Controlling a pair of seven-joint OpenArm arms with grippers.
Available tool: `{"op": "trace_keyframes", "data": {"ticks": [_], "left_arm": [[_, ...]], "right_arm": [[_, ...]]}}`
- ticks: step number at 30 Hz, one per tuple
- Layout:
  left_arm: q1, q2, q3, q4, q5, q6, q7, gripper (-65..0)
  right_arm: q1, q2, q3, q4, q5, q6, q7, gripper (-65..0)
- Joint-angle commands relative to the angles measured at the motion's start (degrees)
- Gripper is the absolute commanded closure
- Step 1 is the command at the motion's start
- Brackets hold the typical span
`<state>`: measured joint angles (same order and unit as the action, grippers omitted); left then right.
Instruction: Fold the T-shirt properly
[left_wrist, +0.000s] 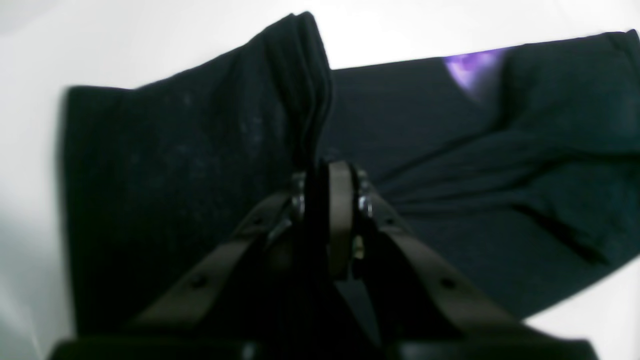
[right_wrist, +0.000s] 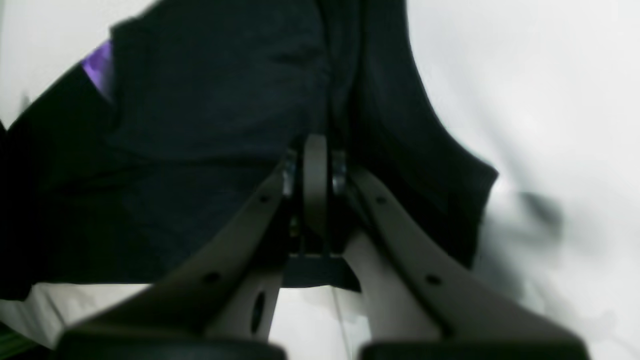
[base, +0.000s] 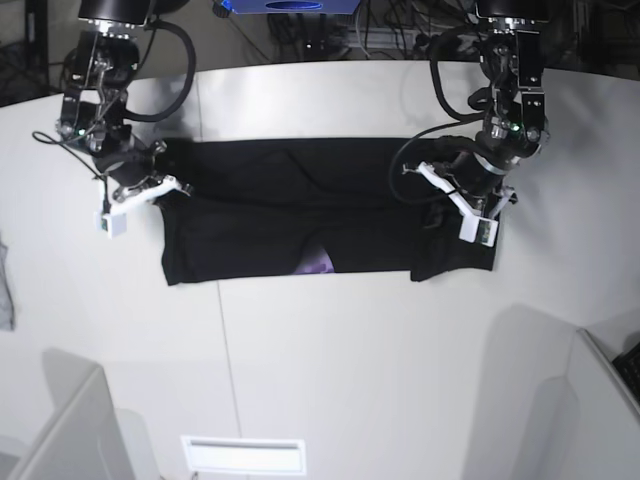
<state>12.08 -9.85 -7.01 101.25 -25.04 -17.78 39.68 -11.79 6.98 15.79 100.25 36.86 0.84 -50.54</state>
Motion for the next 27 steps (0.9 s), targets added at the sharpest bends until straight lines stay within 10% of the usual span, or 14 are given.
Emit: {"op": "trace_keyframes", "data": {"ticks": [1,27], "left_arm": [[-1.1,-0.3,0.3,1.0,-0.9,0.2,-1.5,0.0],[-7.1,0.4,15.4,-2.7,-0.9,8.0,-1.5,0.0]], "right_arm": [[0.7,0.7,0.3,0.7,0.6,0.0,0.9,0.0],[0.7,1.0,4.8,0.5,0.6,0.3,0.9,0.0]]}}
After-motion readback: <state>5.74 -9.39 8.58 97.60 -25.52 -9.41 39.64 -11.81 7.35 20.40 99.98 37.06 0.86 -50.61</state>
